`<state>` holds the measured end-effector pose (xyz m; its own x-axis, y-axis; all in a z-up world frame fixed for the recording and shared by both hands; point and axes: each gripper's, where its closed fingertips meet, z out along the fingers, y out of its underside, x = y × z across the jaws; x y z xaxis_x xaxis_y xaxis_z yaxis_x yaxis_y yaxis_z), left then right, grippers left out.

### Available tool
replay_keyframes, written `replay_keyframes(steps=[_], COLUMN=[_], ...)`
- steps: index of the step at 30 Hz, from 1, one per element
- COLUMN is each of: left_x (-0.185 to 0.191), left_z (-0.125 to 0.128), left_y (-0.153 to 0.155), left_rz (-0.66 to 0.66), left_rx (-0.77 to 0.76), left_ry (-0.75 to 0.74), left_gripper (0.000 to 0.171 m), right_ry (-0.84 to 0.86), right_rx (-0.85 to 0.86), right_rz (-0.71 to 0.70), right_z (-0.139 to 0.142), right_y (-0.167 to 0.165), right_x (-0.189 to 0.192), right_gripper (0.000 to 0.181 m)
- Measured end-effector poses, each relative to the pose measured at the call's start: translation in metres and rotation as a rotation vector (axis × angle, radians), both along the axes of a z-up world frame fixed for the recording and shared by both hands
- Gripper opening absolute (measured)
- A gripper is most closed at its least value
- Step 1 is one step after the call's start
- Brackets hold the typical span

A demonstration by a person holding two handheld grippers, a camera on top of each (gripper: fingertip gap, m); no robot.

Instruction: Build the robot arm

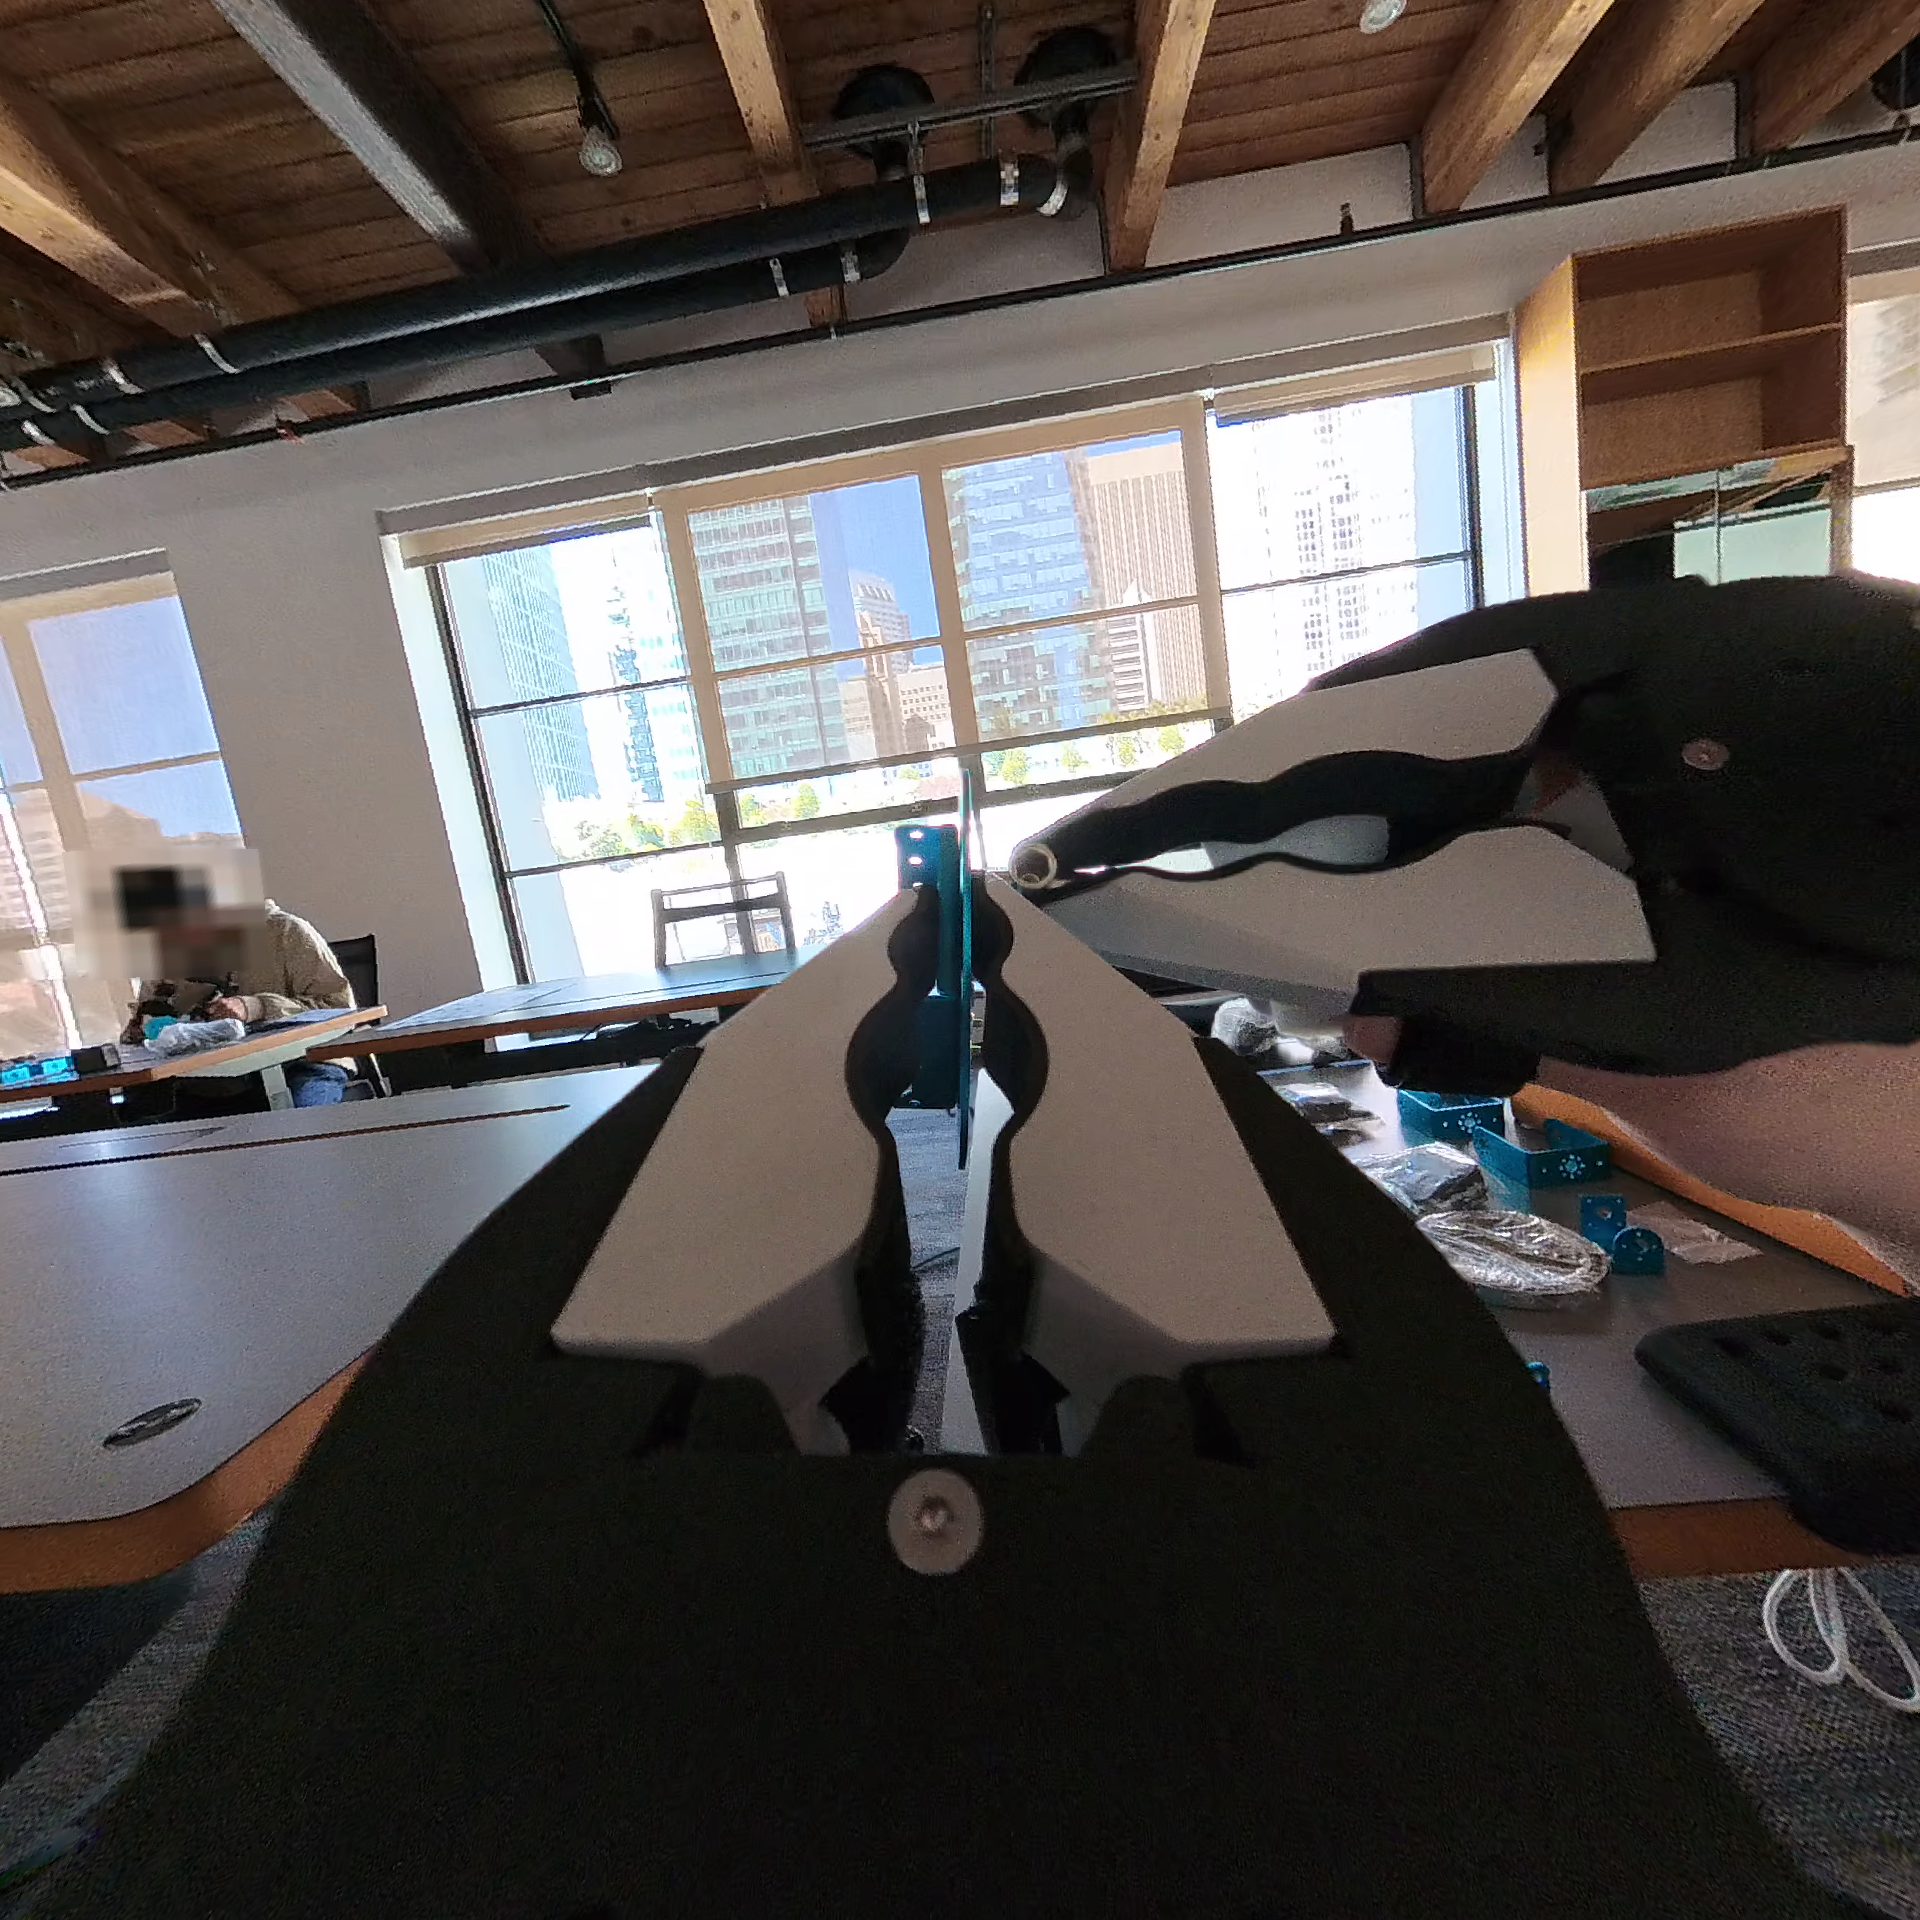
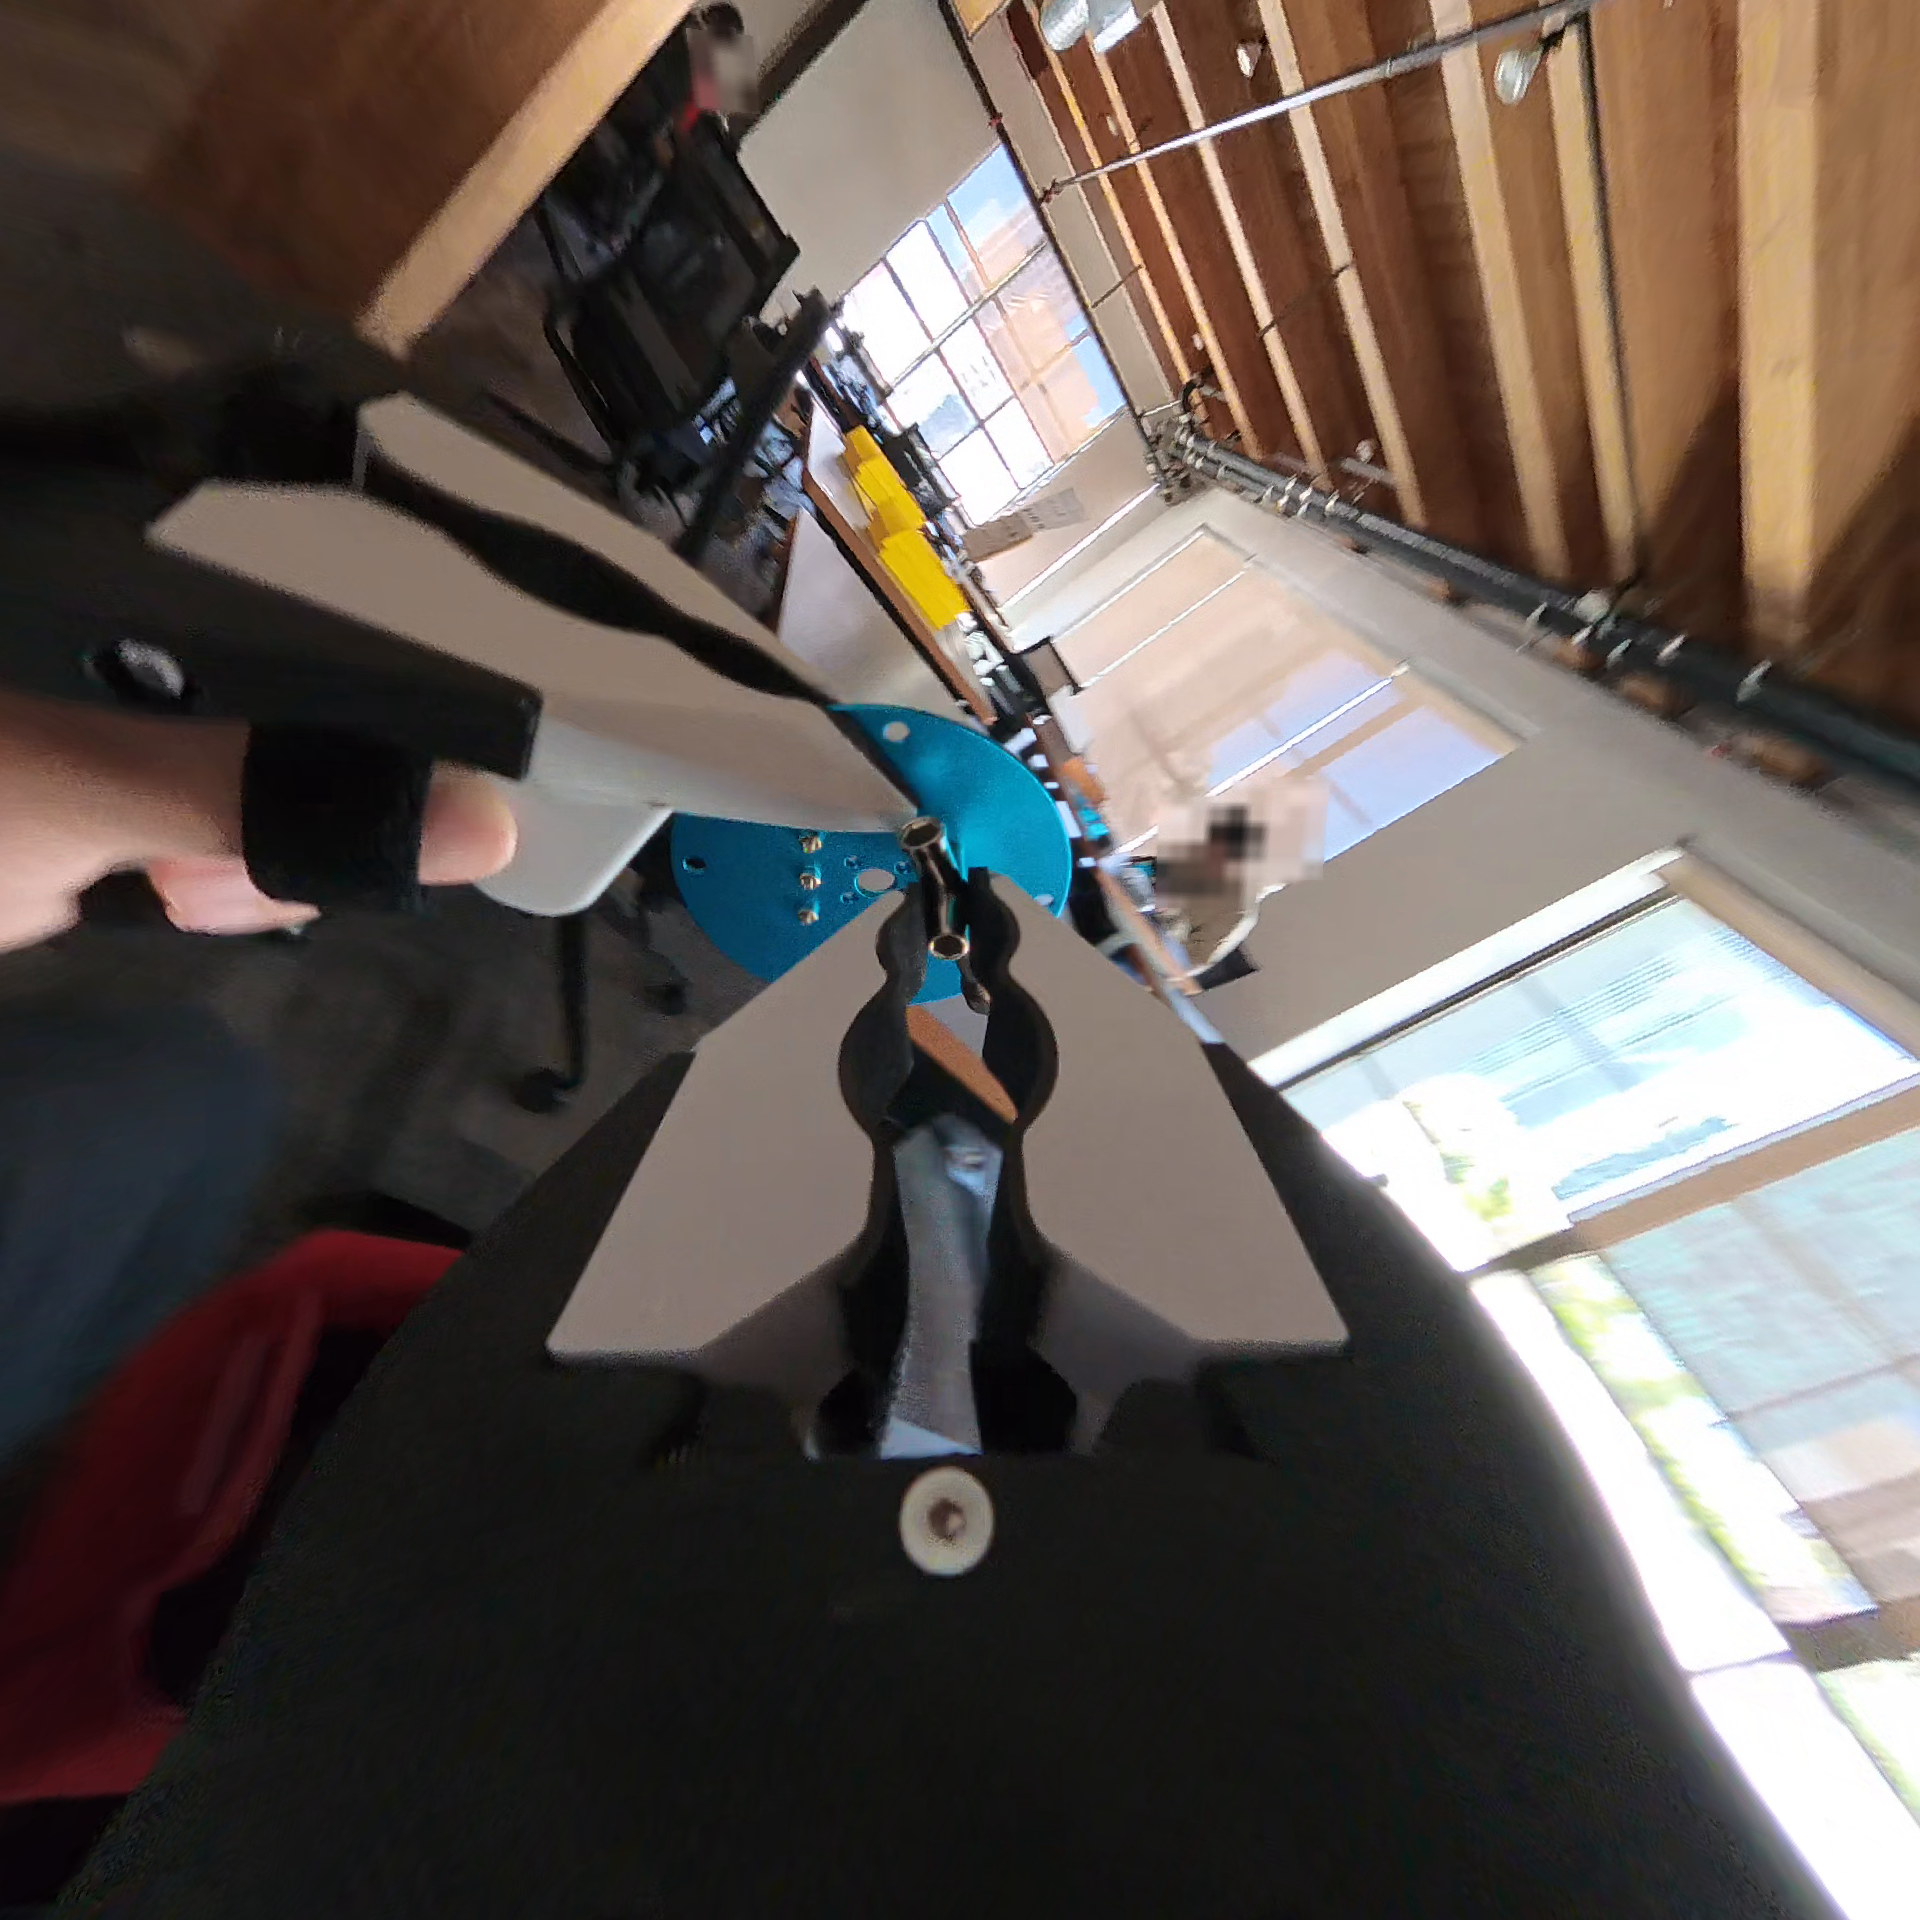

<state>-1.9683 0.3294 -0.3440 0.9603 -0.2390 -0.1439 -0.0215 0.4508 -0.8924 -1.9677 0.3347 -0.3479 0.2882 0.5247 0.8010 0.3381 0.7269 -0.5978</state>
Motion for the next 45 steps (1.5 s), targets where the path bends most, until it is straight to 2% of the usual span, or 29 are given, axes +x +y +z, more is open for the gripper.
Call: replay_keyframes(steps=[6, 10, 12, 14, 18, 23, 27, 33, 38, 39, 45], left_x=[-0.003, -0.008, -0.011, -0.012, -0.013, -0.013, -0.009, -0.008, -0.003, -0.002, -0.004], left_z=[0.003, 0.003, 0.001, -0.001, -0.003, -0.002, -0.001, 0.0, 0.001, 0.001, -0.002], left_y=[-0.002, 0.0, 0.004, 0.008, 0.01, 0.01, 0.008, 0.008, 0.005, 0.005, 0.009], left_rz=[0.044, 0.095, 0.128, 0.138, 0.174, 0.173, 0.17, 0.184, 0.089, 0.09, 0.106], left_rx=[0.055, 0.085, 0.073, 0.042, 0.026, 0.033, 0.055, 0.085, 0.088, 0.082, 0.046], left_ry=[0.02, 0.039, 0.044, 0.039, 0.074, 0.058, 0.069, 0.113, 0.103, 0.103, 0.069], left_gripper=[0.002, 0.002, 0.002, 0.002, 0.002, 0.002, 0.002, 0.003, 0.002, 0.002, 0.003], right_ry=[0.223, 0.393, 0.464, 0.479, 0.379, 0.372, 0.413, 0.542, 0.577, 0.585, 0.556], right_rx=[-0.537, -0.848, -0.949, -0.846, -0.512, -0.492, -0.616, -1.075, -1.409, -1.398, -1.116], right_rz=[0.165, 0.304, 0.36, 0.369, 0.215, 0.205, 0.264, 0.49, 0.762, 0.78, 0.593], right_z=[0.002, 0.003, 0.001, -0.001, -0.005, -0.005, -0.003, -0.002, 0.001, 0.001, -0.004], right_y=[-0.001, 0.001, 0.005, 0.008, 0.01, 0.01, 0.009, 0.01, 0.008, 0.008, 0.01], right_x=[-0.003, -0.008, -0.011, -0.013, -0.014, -0.014, -0.011, -0.01, -0.004, -0.003, -0.008], right_gripper=[0.007, 0.008, 0.011, 0.007, 0.008, 0.007, 0.007, 0.009, 0.007, 0.007, 0.008])
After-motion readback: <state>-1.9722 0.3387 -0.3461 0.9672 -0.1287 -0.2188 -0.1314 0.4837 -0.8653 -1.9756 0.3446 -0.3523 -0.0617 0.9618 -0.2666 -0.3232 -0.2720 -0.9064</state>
